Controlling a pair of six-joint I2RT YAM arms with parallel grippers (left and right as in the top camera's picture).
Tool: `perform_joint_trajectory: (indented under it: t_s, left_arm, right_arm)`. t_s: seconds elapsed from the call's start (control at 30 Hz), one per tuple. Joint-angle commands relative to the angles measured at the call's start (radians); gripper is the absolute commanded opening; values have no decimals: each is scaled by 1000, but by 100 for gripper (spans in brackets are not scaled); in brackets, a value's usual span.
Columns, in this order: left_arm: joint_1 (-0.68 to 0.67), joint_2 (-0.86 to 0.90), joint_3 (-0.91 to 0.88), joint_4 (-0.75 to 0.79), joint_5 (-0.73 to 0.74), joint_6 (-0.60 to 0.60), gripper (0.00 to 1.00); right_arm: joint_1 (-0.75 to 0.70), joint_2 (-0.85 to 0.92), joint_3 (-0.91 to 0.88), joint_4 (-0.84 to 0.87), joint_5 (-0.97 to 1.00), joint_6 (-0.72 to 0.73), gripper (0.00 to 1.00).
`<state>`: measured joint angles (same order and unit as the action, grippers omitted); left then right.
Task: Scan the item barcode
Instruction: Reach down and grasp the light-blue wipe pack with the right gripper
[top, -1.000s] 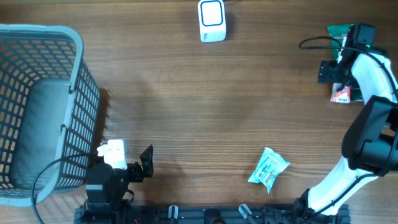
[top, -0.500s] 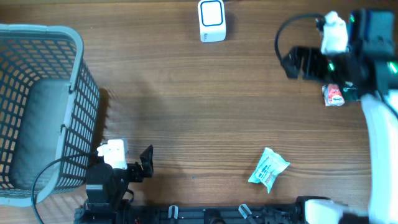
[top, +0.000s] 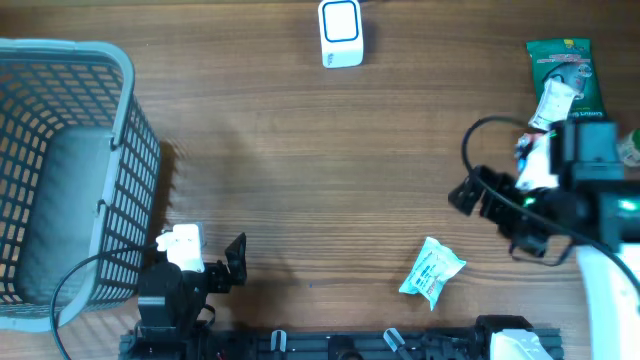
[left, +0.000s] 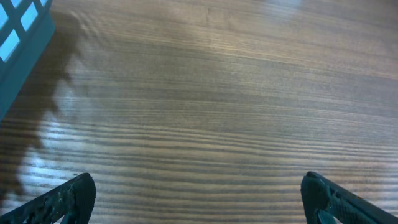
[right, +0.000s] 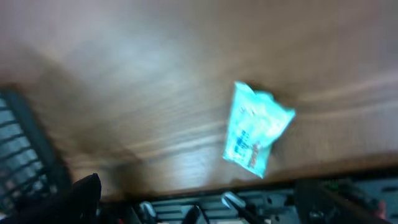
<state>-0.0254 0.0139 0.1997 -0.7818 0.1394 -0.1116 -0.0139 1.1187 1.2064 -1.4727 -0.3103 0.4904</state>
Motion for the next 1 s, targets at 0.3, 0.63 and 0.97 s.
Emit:
perform_joint_trajectory:
  t_s: [0.3,0.63,0.97]
  left_arm:
    - [-3,-7,-5,3,-2,-9,100]
    - [-3,-7,-5,3,-2,-9,100]
    - [-3,-7,-5,3,-2,-9,100]
  right_arm:
    - [7,3,-838,668,-214,384,100]
    - [7,3,-842,676,28,507,78]
    - [7,3,-786,814,-257,508,33]
